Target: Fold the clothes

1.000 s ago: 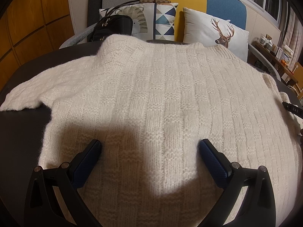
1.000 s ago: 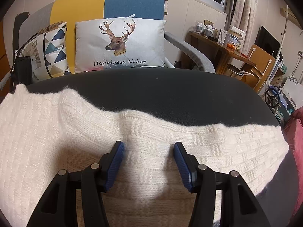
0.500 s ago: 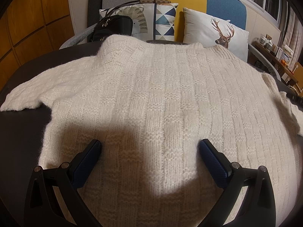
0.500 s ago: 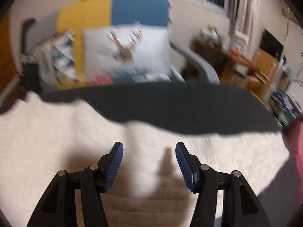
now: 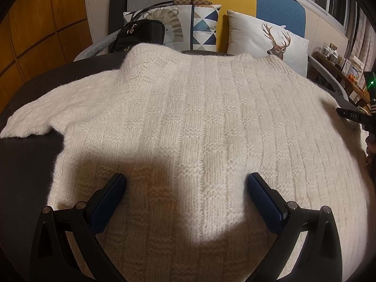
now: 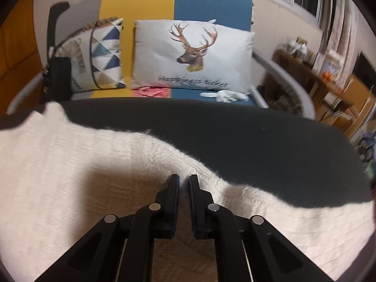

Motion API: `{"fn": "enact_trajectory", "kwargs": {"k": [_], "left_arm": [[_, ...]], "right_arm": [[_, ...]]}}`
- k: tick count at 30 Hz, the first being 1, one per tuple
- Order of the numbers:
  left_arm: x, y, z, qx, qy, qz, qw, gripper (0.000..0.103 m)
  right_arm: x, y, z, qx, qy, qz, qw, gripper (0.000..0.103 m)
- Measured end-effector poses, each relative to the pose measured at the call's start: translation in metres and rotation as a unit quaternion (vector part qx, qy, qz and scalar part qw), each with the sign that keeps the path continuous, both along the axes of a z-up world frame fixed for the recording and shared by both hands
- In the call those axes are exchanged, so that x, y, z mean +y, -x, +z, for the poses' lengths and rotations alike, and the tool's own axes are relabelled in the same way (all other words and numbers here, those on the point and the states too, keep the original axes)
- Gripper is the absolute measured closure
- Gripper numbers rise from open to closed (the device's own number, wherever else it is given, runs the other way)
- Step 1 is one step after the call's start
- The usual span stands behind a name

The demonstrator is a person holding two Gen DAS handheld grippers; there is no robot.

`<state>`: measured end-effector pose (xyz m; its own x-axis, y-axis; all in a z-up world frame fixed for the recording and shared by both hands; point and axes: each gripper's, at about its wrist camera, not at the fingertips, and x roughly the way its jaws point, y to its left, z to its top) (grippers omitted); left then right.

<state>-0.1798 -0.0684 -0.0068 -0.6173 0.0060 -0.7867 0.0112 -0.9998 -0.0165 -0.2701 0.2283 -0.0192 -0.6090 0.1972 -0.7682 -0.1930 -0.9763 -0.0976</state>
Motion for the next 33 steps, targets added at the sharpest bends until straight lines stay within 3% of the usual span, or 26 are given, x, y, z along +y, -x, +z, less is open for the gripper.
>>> {"fn": "enact_trajectory", "kwargs": {"k": [3,6,8,10,13,16,19,21,25,29,31,33], "left_arm": [[-0.001,0.0,0.0,-0.001,-0.001,0.0,1.0,0.0],[0.001,0.001,0.004,-0.009,0.007,-0.001,0.9999,0.0],[0.005,0.001,0.011,-0.012,0.014,0.001,0.9998,0.0],[0.014,0.001,0.025,0.006,-0.01,-0.004,0.9999,0.0],[0.05,0.009,0.048,0.038,-0.036,-0.03,0.9982,0.0],[0.106,0.025,0.058,0.058,-0.029,-0.079,0.9948,0.0],[0.161,0.036,0.054,0.077,-0.01,-0.132,0.9883,0.001],[0.198,0.044,0.051,0.09,0.003,-0.167,0.9819,0.017],[0.241,0.06,0.04,0.079,-0.026,-0.196,0.9771,0.02],[0.262,0.078,0.013,0.039,-0.024,-0.187,0.9813,0.02],[0.267,0.09,-0.005,-0.007,-0.01,-0.178,0.9839,0.02],[0.272,0.087,-0.006,0.002,0.011,-0.181,0.9835,0.016]], "right_arm": [[-0.001,0.0,-0.001,0.002,-0.018,-0.004,1.0,0.096],[-0.003,0.0,0.004,0.001,-0.019,0.002,1.0,0.089],[0.0,-0.017,0.018,0.03,-0.002,0.016,0.999,0.088],[0.008,-0.041,0.036,0.061,0.001,0.024,0.998,0.087],[0.036,-0.066,0.047,0.067,0.011,-0.006,0.998,0.085],[0.064,-0.085,0.045,0.058,0.03,-0.031,0.997,0.085],[0.072,-0.098,0.039,0.052,0.019,-0.012,0.998,0.085],[0.077,-0.099,0.032,0.044,0.025,-0.011,0.999,0.085],[0.09,-0.095,0.011,0.025,0.05,-0.023,0.998,0.084],[0.095,-0.096,0.007,0.023,0.062,-0.029,0.997,0.085],[0.094,-0.096,0.005,0.021,0.058,-0.029,0.998,0.084],[0.091,-0.094,0.003,0.02,0.048,-0.028,0.998,0.084]]}}
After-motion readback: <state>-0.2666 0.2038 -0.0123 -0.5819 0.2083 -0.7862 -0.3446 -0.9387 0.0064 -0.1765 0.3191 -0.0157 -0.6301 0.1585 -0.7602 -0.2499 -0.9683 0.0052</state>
